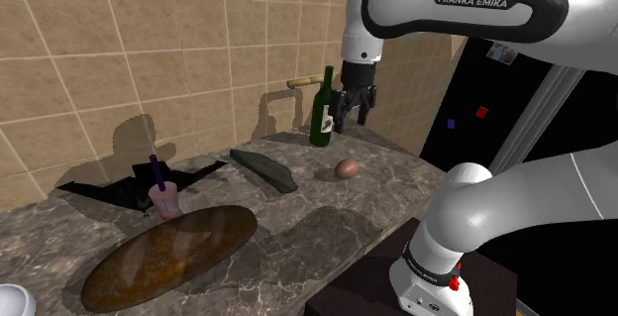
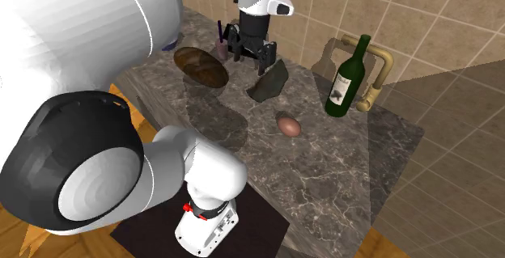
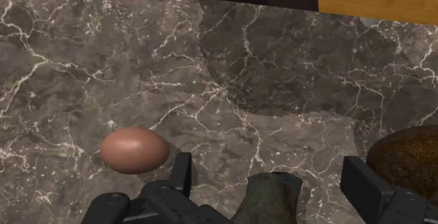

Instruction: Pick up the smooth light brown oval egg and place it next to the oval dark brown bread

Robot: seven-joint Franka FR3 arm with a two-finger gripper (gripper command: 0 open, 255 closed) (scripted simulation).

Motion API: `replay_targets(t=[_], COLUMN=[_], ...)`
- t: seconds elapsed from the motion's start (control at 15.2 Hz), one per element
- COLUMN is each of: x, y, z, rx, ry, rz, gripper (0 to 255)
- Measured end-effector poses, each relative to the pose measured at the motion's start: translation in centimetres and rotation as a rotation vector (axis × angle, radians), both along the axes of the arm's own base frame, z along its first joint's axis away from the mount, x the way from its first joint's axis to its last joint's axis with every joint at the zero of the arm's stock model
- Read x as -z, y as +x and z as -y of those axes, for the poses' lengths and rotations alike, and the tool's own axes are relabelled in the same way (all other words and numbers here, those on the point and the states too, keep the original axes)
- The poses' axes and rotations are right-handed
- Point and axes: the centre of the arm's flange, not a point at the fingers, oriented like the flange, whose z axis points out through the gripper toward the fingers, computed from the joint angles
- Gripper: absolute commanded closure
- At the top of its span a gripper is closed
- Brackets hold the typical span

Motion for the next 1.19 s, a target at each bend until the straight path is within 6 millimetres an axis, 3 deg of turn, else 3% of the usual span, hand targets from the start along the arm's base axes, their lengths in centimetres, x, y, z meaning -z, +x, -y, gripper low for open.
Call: replay_targets(t=[0.2, 0.66, 1.19], x=[1.1, 6.8, 15.3], y=[-0.5, -2.8, -1.0], z=[1.1, 8.5, 16.2], rx=[-0.061, -0.429, -0.875], ry=[0.015, 0.098, 0.199], rz=[0.016, 0.111, 0.223], gripper=[0, 0, 0])
